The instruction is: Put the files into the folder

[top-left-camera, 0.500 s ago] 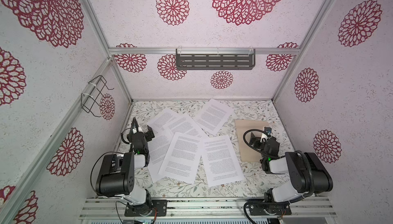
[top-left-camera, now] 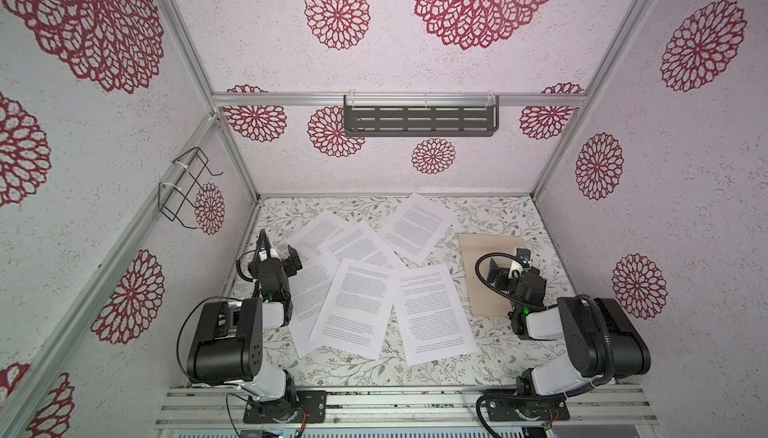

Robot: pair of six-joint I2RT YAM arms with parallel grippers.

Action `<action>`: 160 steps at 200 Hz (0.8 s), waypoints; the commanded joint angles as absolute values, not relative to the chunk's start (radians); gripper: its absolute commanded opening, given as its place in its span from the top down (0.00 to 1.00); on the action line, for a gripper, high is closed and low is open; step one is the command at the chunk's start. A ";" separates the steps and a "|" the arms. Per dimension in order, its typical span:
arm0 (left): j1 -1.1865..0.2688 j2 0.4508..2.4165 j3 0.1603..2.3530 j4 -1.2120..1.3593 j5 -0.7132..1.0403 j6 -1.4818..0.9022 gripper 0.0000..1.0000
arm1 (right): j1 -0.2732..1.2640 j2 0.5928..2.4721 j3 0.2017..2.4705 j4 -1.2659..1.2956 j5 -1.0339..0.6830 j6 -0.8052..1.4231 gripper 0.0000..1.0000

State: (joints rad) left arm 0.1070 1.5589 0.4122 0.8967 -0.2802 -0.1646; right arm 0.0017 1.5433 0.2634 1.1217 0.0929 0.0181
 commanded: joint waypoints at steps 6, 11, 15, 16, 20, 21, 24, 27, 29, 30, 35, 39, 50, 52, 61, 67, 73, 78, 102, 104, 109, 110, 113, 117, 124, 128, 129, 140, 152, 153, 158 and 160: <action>0.107 1.562 0.418 0.905 -0.279 -0.143 0.03 | -0.002 1.525 0.268 1.156 0.084 0.008 0.01; 0.107 1.562 0.418 0.905 -0.280 -0.142 0.03 | -0.002 1.525 0.267 1.157 0.084 0.008 0.01; 0.107 1.562 0.418 0.905 -0.280 -0.143 0.03 | -0.002 1.525 0.267 1.157 0.085 0.008 0.01; 0.107 1.562 0.418 0.905 -0.280 -0.143 0.03 | -0.002 1.525 0.267 1.157 0.085 0.008 0.01; 0.108 1.562 0.418 0.905 -0.279 -0.142 0.03 | -0.002 1.525 0.268 1.157 0.084 0.009 0.01; 0.108 1.562 0.418 0.905 -0.280 -0.142 0.03 | -0.002 1.525 0.268 1.157 0.084 0.009 0.01; 0.108 1.562 0.418 0.905 -0.279 -0.141 0.03 | -0.001 1.525 0.268 1.157 0.084 0.008 0.01; 0.107 1.562 0.418 0.905 -0.280 -0.141 0.03 | -0.001 1.525 0.268 1.157 0.085 0.008 0.01; 0.107 1.562 0.419 0.905 -0.280 -0.141 0.03 | -0.002 1.525 0.268 1.157 0.084 0.008 0.01; 0.107 1.562 0.418 0.905 -0.280 -0.141 0.03 | -0.002 1.525 0.268 1.157 0.084 0.008 0.01; 0.107 1.562 0.419 0.905 -0.280 -0.142 0.03 | -0.002 1.525 0.268 1.157 0.084 0.008 0.01; 0.107 1.562 0.417 0.905 -0.280 -0.142 0.03 | -0.002 1.525 0.268 1.156 0.084 0.008 0.01; 0.107 1.562 0.418 0.905 -0.280 -0.143 0.03 | -0.002 1.525 0.267 1.157 0.085 0.007 0.01; 0.107 1.562 0.418 0.905 -0.281 -0.143 0.03 | -0.002 1.525 0.268 1.156 0.085 0.007 0.01; 0.107 1.562 0.418 0.905 -0.280 -0.143 0.03 | -0.002 1.525 0.267 1.157 0.084 0.009 0.01; 0.107 1.562 0.417 0.906 -0.279 -0.143 0.03 | -0.002 1.525 0.267 1.157 0.085 0.008 0.01; 0.107 1.562 0.418 0.905 -0.280 -0.143 0.03 | -0.002 1.525 0.268 1.157 0.085 0.008 0.01; 0.106 1.562 0.418 0.906 -0.280 -0.143 0.03 | -0.002 1.524 0.268 1.157 0.084 0.009 0.01; 0.108 1.560 0.417 0.908 -0.279 -0.143 0.03 | -0.003 1.525 0.268 1.157 0.083 0.011 0.01; 0.109 1.561 0.416 0.908 -0.278 -0.143 0.03 | -0.002 1.525 0.267 1.157 0.083 0.011 0.01; 0.109 1.561 0.416 0.909 -0.278 -0.143 0.03 | -0.002 1.525 0.268 1.156 0.083 0.011 0.01; 0.109 1.560 0.416 0.909 -0.278 -0.143 0.03 | -0.002 1.525 0.267 1.157 0.083 0.011 0.01; 0.109 1.561 0.416 0.910 -0.277 -0.143 0.03 | -0.002 1.525 0.268 1.157 0.083 0.010 0.01; 0.109 1.560 0.415 0.909 -0.276 -0.144 0.03 | -0.002 1.525 0.268 1.156 0.083 0.011 0.01; 0.110 1.560 0.415 0.908 -0.274 -0.146 0.03 | -0.002 1.525 0.268 1.157 0.083 0.011 0.01; 0.114 1.559 0.415 0.909 -0.271 -0.148 0.03 | -0.002 1.525 0.268 1.157 0.083 0.011 0.01; 0.115 1.558 0.414 0.909 -0.270 -0.149 0.03 | -0.002 1.525 0.268 1.157 0.084 0.012 0.01; 0.124 1.555 0.408 0.916 -0.259 -0.161 0.03 | -0.003 1.525 0.269 1.155 0.083 0.015 0.01; 0.134 1.554 0.395 0.937 -0.254 -0.176 0.03 | -0.003 1.527 0.270 1.155 0.084 0.015 0.01; 0.136 1.555 0.393 0.941 -0.254 -0.179 0.03 | -0.003 1.526 0.269 1.155 0.084 0.015 0.01; 0.147 1.554 0.385 0.957 -0.250 -0.190 0.03 | -0.003 1.525 0.269 1.155 0.084 0.015 0.01; 0.151 1.553 0.381 0.962 -0.245 -0.196 0.03 | -0.003 1.526 0.269 1.155 0.084 0.015 0.01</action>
